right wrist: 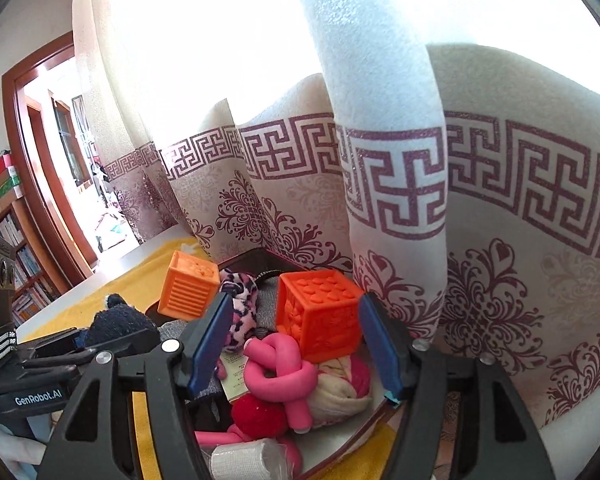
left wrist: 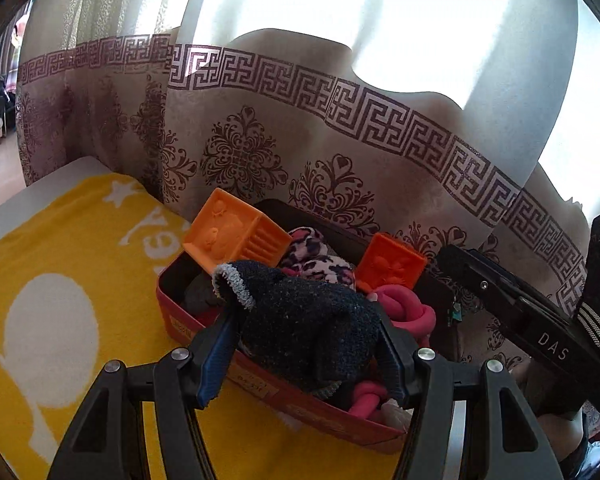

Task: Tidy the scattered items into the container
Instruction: 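Carry the black sock and pink tube into the red box and release both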

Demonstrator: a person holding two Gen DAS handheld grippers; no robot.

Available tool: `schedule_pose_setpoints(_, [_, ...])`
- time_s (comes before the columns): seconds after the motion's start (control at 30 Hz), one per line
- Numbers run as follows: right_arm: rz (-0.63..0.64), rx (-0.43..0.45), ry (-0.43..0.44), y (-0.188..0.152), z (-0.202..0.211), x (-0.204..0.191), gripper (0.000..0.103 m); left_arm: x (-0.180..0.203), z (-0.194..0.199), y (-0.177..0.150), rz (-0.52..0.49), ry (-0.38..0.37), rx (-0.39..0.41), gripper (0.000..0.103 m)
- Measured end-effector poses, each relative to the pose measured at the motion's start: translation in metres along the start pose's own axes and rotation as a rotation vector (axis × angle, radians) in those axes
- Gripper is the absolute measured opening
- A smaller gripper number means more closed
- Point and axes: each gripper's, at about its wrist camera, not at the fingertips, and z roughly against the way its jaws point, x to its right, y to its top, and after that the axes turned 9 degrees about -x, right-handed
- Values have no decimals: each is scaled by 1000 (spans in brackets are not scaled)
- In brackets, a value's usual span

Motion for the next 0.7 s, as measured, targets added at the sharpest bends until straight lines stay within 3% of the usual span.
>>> schedule_pose_setpoints(0.2, [-22, 57, 0, 3, 11, 6, 74, 18, -16, 9, -50, 21, 6, 64])
schedule_pose_setpoints(0.5, [-33, 46, 27, 0, 10, 6, 74, 25, -40, 16, -120, 46, -1, 67])
schedule_pose_setpoints(0.57, [-32, 46, 28, -1, 11, 6, 74, 24, -38, 16, -111, 31, -2, 76])
schedule_pose_setpoints(0.6, [-34, 46, 29, 0, 12, 7, 76, 24, -37, 16, -103, 23, 3, 89])
schedule_pose_setpoints(0.67, [-45, 44, 32, 0, 13, 8, 80, 23, -30, 14, -84, 41, 38, 103])
schedule_pose_setpoints(0.7, [-50, 41, 33, 0, 14, 9, 80, 22, -27, 14, -79, 45, 51, 103])
